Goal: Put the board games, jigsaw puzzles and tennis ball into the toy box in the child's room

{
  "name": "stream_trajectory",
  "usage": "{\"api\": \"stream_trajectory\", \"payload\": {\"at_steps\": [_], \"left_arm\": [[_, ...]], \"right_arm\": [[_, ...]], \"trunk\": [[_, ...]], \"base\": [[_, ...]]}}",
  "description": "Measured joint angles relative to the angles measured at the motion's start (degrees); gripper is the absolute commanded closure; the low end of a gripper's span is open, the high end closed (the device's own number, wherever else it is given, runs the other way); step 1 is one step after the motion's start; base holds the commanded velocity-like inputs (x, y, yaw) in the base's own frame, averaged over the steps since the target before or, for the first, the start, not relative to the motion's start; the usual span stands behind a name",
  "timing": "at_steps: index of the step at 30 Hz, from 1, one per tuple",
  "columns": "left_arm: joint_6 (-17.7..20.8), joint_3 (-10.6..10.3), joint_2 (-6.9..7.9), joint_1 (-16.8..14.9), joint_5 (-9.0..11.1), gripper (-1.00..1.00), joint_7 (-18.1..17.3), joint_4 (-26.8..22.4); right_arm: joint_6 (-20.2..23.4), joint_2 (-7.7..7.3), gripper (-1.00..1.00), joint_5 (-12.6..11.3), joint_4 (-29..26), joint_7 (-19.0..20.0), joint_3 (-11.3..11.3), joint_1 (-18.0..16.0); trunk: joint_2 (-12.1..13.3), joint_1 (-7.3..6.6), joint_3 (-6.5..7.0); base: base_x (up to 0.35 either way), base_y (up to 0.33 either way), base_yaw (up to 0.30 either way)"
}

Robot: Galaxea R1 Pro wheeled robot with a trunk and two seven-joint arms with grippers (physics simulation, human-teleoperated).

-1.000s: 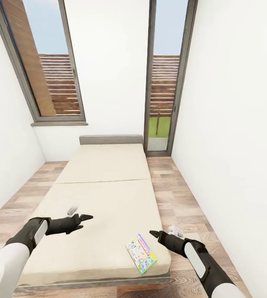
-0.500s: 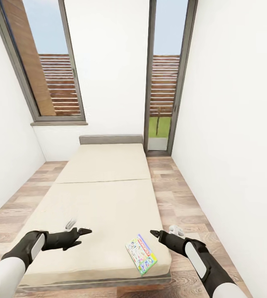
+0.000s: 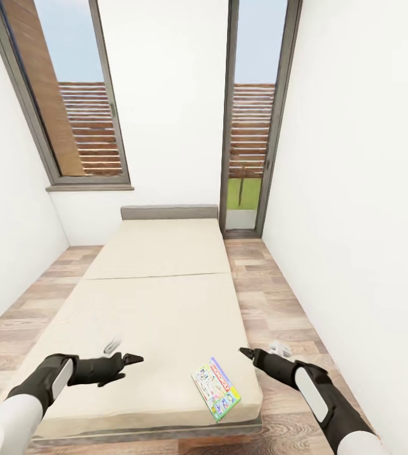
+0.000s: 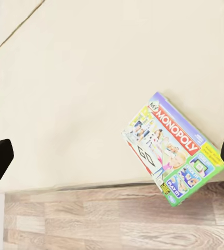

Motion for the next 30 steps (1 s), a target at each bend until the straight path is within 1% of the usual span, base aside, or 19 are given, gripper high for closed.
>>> {"api": "stream_trajectory", "payload": {"at_steps": [4,12,13,15,16,18,20,22,23,25,26,30], "left_arm": [[-1.23,-1.31,-0.39,0.22,-0.02,-1.0,1.29,0.12],[-3.78,-3.94,-2.77,0.48,-0.14,-1.0,3.88,0.36],[-6.96,-6.95,-3.72,0.53,-0.17,-1.0,10.09,0.44],[-7.89,-7.11,-3.99,0.57,-0.17,-1.0,11.82,0.52],[-9.13,-7.15,-4.15,0.65,-0.13,-1.0,13.42,0.59],[-10.33,-7.18,-4.27,0.71,-0.09,-1.0,14.83,0.66],[-12.3,-7.32,-4.91,0.87,-0.09,-1.0,17.29,1.12],[-13.03,-7.39,-5.51,0.92,-0.11,-1.0,18.43,1.5],[-13.62,-7.43,-6.1,0.95,-0.12,-1.0,19.48,1.77],[-14.22,-7.46,-6.53,0.97,-0.14,-1.0,20.53,1.95],[-14.77,-7.49,-6.81,0.98,-0.15,-1.0,21.39,2.08],[-15.9,-7.51,-7.14,0.99,-0.13,-1.0,22.69,2.27]], "right_arm": [[0.11,-1.1,-1.0,0.04,-0.17,1.26,-0.59,0.04],[0.22,-3.73,-1.0,-0.04,-0.24,3.75,-1.99,0.09],[0.2,-4.35,-1.0,-0.14,-0.27,13.24,-2.58,0.07],[0.28,-4.44,-1.0,-0.04,-0.26,14.18,-3.51,0.08],[0.45,-4.45,-1.0,-0.05,-0.28,14.57,-4.53,0.07],[0.61,-4.47,-1.0,-0.05,-0.31,14.84,-5.4,0.05],[1.03,-4.6,-1.0,-0.06,-0.61,15.16,-6.93,-0.03],[1.65,-4.65,-1.0,-0.11,-1.64,15.28,-7.77,-0.05],[2.6,-4.66,-1.0,-0.17,-3.58,15.37,-8.73,-0.05],[3.73,-4.63,-1.0,-0.14,-6.31,15.46,-9.86,-0.02],[4.59,-4.53,-1.0,-0.15,-9.05,15.53,-10.87,-0.02],[5.67,-4.42,-1.0,0.27,-13.99,15.65,-12.25,0.01]], "trunk": [[-1.61,0.88,-0.72],[-4.83,2.64,-2.16],[-5.23,2.86,-2.34],[-6.03,3.3,-2.7],[-6.43,3.52,-2.88],[-7.24,3.96,-3.24],[-8.04,4.4,-3.6],[-8.85,4.84,-3.96],[-9.25,5.06,-4.14],[-10.05,5.5,-4.5],[-10.46,5.72,-4.68],[-12.06,6.6,-5.4]], "base": [[0.0,0.0,0.0],[0.0,0.0,0.0],[0.0,0.0,0.0],[0.0,0.0,0.0],[0.0,0.0,0.0],[0.0,0.0,0.0],[0.0,0.0,0.0],[0.0,0.0,0.0],[0.0,0.0,0.0],[0.0,0.0,0.0],[0.0,0.0,0.0],[0.0,0.0,0.0]]}}
